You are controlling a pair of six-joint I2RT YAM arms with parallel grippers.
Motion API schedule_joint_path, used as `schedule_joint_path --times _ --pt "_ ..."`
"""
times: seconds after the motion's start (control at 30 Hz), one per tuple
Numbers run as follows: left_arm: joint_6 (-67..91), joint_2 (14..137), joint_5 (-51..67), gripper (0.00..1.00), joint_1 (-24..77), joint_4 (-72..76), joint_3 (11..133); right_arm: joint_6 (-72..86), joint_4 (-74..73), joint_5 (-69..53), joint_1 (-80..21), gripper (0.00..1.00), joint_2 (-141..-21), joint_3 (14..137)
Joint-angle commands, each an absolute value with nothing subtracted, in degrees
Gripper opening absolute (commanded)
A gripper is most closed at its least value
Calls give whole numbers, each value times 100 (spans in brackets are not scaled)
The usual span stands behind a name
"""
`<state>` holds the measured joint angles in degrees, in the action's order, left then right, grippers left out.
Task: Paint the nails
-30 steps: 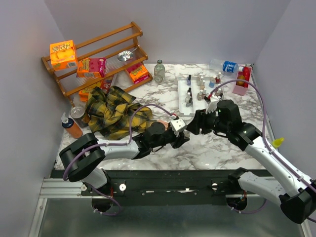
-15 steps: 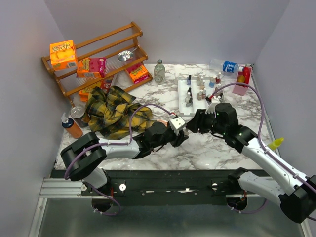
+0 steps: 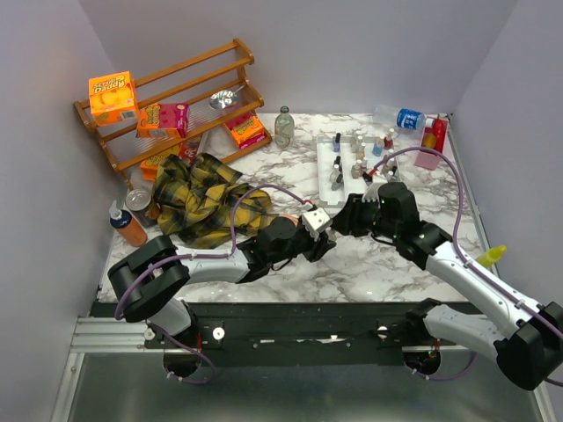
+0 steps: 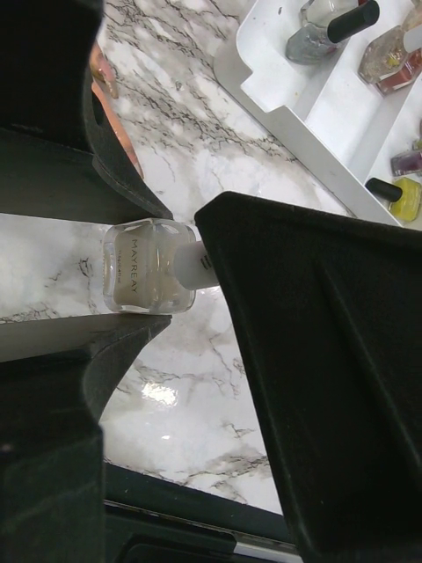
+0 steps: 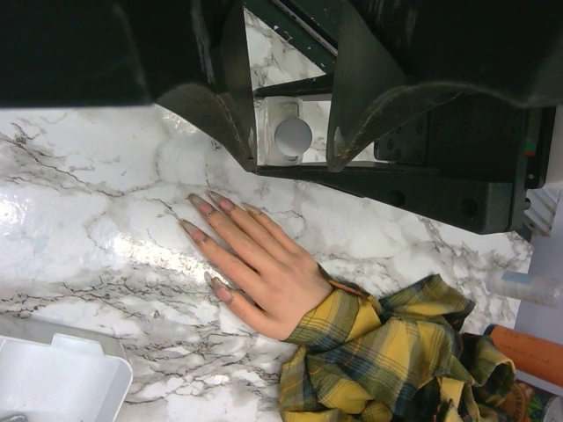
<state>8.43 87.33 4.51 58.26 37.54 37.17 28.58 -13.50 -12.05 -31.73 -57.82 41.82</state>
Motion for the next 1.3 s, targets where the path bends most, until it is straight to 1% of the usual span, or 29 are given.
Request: schedule_joint_path --times 0.0,0.03,0.07,0.1,0.17,0.27,0.3,0.33,0.43,0.5,0.7,0.83,0.93,1.27 --pt "844 8745 395 7 5854 3885 3876 2892 -1213 -1301 -3208 41 -5845 4078" --pt "844 8754 404 7 5854 3893 3876 2883 -1204 -1301 -3208 40 -5853 4069" --pt "852 8754 422 7 5854 3894 3876 2883 -1213 -1309 -3208 37 -5845 4069" --pt "861 8754 431 6 5854 3876 3885 2865 -1204 -1318 -3208 29 -5836 4061" --pt "861 8745 501 6 5845 3885 3885 2839 -1213 -1327 -3208 27 -5827 4052" --pt "896 8710 702 6 5801 3902 3876 2769 -1204 -1441 -3208 13 -5836 4043" --pt "914 8710 781 6 5783 3928 3867 2725 -1204 -1476 -3199 6 -5819 4043" --pt "931 8675 1078 6 5748 4007 3824 2603 -1213 -1537 -3208 4 -5801 4034" --pt "1116 8613 1589 6 5581 4192 3718 2322 -1222 -1651 -3208 3 -5687 4034" --pt "1221 8561 2178 6 5494 4227 3692 2145 -1222 -1810 -3208 2 -5616 4052" --pt "1467 8350 3600 6 5449 4851 3358 1504 -1213 -2635 -3217 1 -5309 4087" --pt "1696 8279 4173 6 5441 5325 3147 1161 -1204 -3390 -3208 1 -5151 4087" --pt "1723 8218 4429 6 5432 5536 3033 1073 -1169 -3690 -3208 1 -5028 4043" --pt "1441 8112 3955 6 5397 5071 3085 1090 -1187 -3323 -3208 2 -5001 3990"
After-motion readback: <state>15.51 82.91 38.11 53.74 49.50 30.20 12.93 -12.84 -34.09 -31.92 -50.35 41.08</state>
